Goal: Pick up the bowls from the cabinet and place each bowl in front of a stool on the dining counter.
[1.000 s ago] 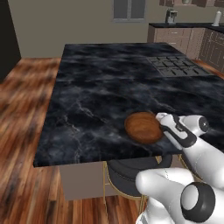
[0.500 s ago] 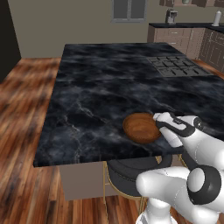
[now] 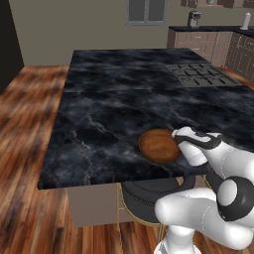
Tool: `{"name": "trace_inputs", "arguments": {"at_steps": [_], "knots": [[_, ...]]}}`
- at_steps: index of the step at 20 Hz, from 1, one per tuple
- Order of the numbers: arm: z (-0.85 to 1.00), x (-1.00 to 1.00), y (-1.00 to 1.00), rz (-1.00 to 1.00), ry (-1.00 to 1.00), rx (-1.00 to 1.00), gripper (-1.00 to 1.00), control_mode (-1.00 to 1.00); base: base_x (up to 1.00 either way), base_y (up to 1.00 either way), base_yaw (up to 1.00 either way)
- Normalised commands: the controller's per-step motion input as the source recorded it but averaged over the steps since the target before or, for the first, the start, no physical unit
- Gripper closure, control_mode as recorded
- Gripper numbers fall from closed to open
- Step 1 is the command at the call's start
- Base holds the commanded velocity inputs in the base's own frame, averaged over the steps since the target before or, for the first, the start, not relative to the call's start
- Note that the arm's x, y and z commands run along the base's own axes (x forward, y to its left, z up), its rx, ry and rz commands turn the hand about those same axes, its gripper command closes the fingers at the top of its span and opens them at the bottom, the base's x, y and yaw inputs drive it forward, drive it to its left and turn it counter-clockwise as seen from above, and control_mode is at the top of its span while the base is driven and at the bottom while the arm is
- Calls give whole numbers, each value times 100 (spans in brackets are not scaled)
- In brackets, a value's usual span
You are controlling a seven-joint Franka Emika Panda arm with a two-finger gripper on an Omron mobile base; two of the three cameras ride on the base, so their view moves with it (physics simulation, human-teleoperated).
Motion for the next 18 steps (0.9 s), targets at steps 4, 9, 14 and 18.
{"name": "trace_inputs", "arguments": {"at_steps": [4,9,14,18], "knots": [[-10,11,-9,0,0,0,100,-100,0,0,0],[-13,9,-5,0,0,0,100,-100,0,0,0],[-18,12,0,0,0,0,100,-100,0,0,0],[-16,19,0,0,0,0,100,-100,0,0,0]]}}
